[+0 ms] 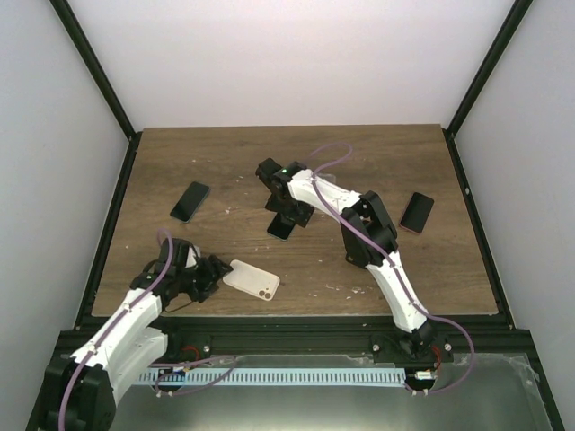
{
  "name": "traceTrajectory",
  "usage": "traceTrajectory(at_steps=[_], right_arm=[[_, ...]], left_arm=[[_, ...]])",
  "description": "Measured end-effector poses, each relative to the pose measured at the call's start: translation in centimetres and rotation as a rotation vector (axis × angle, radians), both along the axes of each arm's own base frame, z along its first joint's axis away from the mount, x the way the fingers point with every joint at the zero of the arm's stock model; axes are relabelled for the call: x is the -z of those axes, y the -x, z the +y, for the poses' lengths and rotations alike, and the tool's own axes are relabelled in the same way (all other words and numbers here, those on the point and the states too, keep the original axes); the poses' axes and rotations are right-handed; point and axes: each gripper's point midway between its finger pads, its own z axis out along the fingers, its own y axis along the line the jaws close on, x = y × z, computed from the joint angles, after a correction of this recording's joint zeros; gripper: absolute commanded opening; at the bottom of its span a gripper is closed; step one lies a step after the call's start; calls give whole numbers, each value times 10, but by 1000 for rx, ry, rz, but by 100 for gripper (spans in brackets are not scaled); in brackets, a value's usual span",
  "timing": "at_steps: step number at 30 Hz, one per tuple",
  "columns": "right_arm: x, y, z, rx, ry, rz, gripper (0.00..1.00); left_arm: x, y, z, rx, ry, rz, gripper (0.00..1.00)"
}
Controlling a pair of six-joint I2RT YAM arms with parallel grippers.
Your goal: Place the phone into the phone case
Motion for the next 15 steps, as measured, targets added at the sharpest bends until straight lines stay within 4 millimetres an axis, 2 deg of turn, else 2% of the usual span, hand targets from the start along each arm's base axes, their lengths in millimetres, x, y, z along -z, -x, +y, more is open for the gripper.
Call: traceTrajectory(at_steps=[8, 15], right_arm=[[8, -5, 10, -9, -50, -21, 95], [9, -5, 11, -2, -53, -17, 90]], left_arm=[[15, 11, 0, -25, 21, 71, 77], [16, 7, -3, -47, 55, 67, 74]])
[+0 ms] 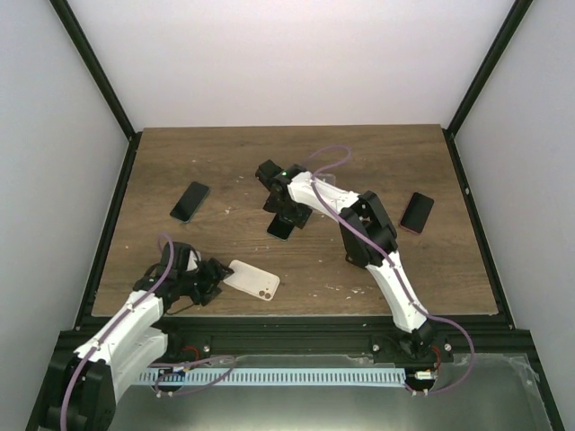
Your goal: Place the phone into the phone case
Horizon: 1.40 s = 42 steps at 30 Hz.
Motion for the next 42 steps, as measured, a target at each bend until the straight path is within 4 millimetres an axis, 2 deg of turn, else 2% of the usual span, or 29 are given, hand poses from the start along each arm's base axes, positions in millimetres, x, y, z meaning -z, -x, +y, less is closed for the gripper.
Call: traceTrajectory(at_steps=[4, 10, 18, 23, 26, 29, 36, 39, 42], right_arm=[[1, 0, -2, -19, 21, -2, 89], [3, -1, -9, -100, 60, -27, 80], [4, 17, -32, -249, 61, -87, 68], [3, 20, -47, -302, 42, -110, 65], [2, 22, -47, -364, 25, -133, 64], [2, 26, -47, -435, 16, -159, 63], [0, 37, -44, -578, -32, -218, 59], [-1, 43, -44, -617, -48, -232, 58], [-2, 53, -45, -650, -65, -236, 57]], left_arm=[[0, -4, -3, -4, 15, 1, 72], [1, -11, -8, -8, 33, 6, 68], [3, -20, -24, 31, 18, 21, 63], [4, -25, -33, 53, 5, 34, 51], [7, -25, -34, 54, -13, 34, 43], [9, -26, -32, 45, -32, 34, 40], [10, -43, -32, 27, -66, 16, 41], [9, -54, -38, 35, -60, -4, 44], [7, -63, -46, 60, -35, -33, 52]])
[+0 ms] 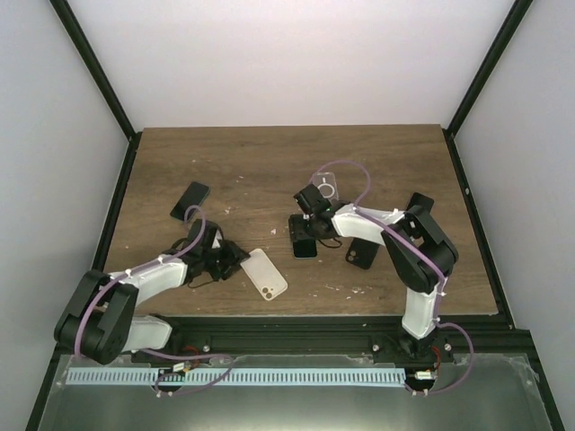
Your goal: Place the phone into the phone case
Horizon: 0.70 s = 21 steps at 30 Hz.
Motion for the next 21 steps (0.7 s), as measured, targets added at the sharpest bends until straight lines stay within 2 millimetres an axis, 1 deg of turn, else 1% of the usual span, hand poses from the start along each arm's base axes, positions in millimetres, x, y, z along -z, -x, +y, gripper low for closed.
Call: traceTrajectory(at_steps=[1, 2, 4, 6, 7, 9, 11, 13, 15, 17, 21], right_arm=[[0, 4, 0, -9, -3, 4, 57], [0, 7, -1, -18, -4, 8, 57], [-1, 17, 1, -48, -9, 19, 57], [-4, 26, 5, -76, -13, 23, 57], [-8, 30, 9, -94, -26, 23, 57], [-19, 39, 23, -142, -67, 12, 57], [-34, 46, 37, -186, -125, -3, 57], [-46, 53, 49, -224, -175, -20, 57], [-53, 59, 57, -248, -199, -29, 65], [-54, 60, 58, -252, -191, -36, 73], [-36, 56, 48, -217, -102, -22, 84]], left_arm=[[-1, -1, -2, 12, 5, -7, 55], [-4, -3, -4, 25, 10, -18, 60], [-13, -8, -7, 51, 11, -49, 73], [-28, -15, -8, 70, 2, -102, 85], [-35, -17, -8, 77, -6, -130, 89], [-54, -21, -4, 79, -24, -190, 94], [-68, -23, 2, 85, -45, -232, 98], [-77, -23, 10, 80, -66, -252, 99], [-79, -21, 22, 64, -93, -255, 99], [-79, -18, 34, 44, -109, -255, 100], [-75, -7, 50, 21, -128, -253, 100]])
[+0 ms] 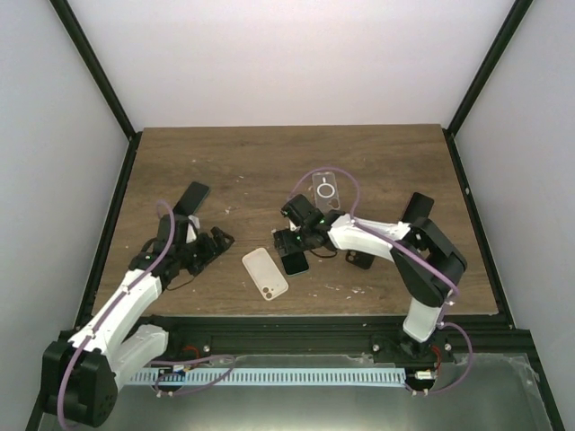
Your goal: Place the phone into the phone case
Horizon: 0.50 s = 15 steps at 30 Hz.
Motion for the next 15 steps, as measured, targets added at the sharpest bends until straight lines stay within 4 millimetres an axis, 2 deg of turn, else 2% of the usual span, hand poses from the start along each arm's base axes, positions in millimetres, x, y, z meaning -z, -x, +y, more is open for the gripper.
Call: traceTrajectory(at_steps=[4, 7, 10, 15], right_arm=[[21, 1, -14, 22, 94, 24, 85], [32, 1, -18, 26, 137, 40, 89], [36, 1, -15, 22, 151, 47, 95], [36, -1, -1, 5, 181, 26, 94]], left_arm=[[3, 10, 1, 23, -5, 5, 100], [7, 16, 0, 43, -2, 17, 100], [13, 21, -1, 56, 3, 36, 100], [19, 28, -2, 65, 8, 54, 100]])
